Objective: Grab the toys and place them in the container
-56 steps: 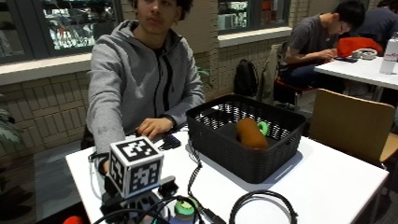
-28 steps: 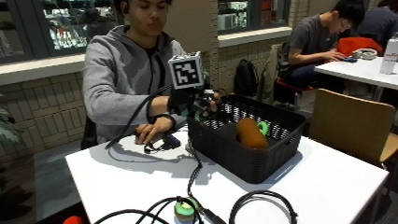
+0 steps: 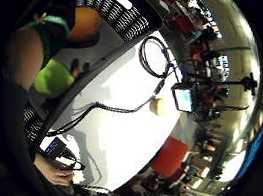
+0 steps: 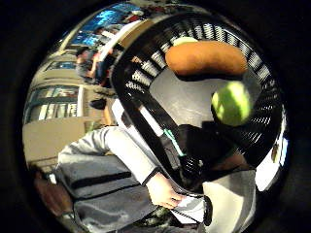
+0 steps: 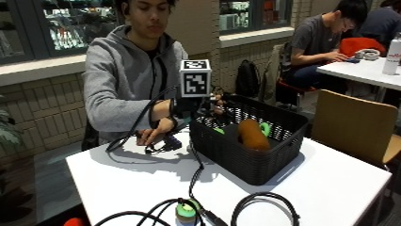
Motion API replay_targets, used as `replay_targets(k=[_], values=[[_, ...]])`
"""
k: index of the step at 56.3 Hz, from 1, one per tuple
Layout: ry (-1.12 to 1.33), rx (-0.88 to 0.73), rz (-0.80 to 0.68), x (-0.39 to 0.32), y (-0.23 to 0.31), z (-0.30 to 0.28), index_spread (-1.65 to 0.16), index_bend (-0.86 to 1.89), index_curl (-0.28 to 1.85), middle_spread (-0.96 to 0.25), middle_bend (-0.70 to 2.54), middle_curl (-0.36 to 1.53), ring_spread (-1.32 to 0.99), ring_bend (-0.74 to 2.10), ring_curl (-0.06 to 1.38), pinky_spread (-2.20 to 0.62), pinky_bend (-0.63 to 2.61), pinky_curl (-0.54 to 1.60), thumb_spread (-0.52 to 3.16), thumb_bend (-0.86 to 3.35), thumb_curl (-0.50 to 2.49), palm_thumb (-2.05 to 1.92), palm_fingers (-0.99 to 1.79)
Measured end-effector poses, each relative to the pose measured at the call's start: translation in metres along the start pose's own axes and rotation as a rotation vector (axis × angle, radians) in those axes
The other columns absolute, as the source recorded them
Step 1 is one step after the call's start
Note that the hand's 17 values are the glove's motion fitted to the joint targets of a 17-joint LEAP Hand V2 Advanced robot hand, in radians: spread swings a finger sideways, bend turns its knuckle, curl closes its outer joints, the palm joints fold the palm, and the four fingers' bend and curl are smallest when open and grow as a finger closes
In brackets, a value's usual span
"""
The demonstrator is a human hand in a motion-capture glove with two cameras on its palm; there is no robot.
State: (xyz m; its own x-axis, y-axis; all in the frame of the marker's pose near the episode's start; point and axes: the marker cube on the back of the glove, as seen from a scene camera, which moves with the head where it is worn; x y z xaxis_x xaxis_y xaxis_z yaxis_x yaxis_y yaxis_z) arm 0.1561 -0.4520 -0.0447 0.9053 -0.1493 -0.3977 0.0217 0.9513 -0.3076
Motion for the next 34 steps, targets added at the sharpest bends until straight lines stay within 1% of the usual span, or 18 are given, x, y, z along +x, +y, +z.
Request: replay_targets(k=[4,6,7,13,16,23,28,34], values=[[-0.039,0.063,0.099,0.03,0.011,-0.002,-0.29,0.07,0.46,-0.08,0.18,0.62,-0.12,0.76,0.41,-0.13,1.29,0.57,1.41,0.59,0.27,-0.12,-0.39],[-0.032,0.072,0.164,0.05,0.017,0.0,-0.29,0.06,0.43,-0.07,0.17,0.6,-0.11,0.72,0.39,-0.1,1.24,0.55,1.39,0.53,0.25,-0.11,-0.33],[-0.023,0.068,0.199,0.061,0.021,0.002,-0.3,0.08,0.42,-0.06,0.18,0.6,-0.11,0.72,0.39,-0.1,1.22,0.53,1.39,0.51,0.24,-0.11,-0.26],[0.025,-0.015,0.417,0.139,0.046,0.014,-0.3,0.19,0.42,-0.03,0.16,0.56,-0.1,0.64,0.35,-0.07,1.13,0.48,1.38,0.41,0.21,-0.07,-0.1],[-0.024,-0.066,0.507,0.177,0.06,0.021,-0.3,0.21,0.43,-0.01,0.17,0.54,-0.1,0.61,0.34,-0.06,1.09,0.46,1.39,0.38,0.21,-0.05,-0.05],[-0.185,-0.11,0.7,0.216,0.086,0.056,-0.29,0.25,0.44,0.01,0.18,0.52,-0.1,0.57,0.32,-0.06,1.04,0.42,1.42,0.38,0.23,0.02,0.03],[-0.202,-0.146,0.796,0.24,0.099,0.073,-0.28,0.25,0.45,0.02,0.18,0.51,-0.1,0.56,0.31,-0.06,1.04,0.41,1.41,0.38,0.24,0.04,0.04],[-0.183,-0.223,0.841,0.255,0.107,0.091,-0.27,0.23,0.45,0.03,0.17,0.49,-0.1,0.55,0.31,-0.05,1.05,0.4,1.4,0.36,0.24,0.06,0.04]])
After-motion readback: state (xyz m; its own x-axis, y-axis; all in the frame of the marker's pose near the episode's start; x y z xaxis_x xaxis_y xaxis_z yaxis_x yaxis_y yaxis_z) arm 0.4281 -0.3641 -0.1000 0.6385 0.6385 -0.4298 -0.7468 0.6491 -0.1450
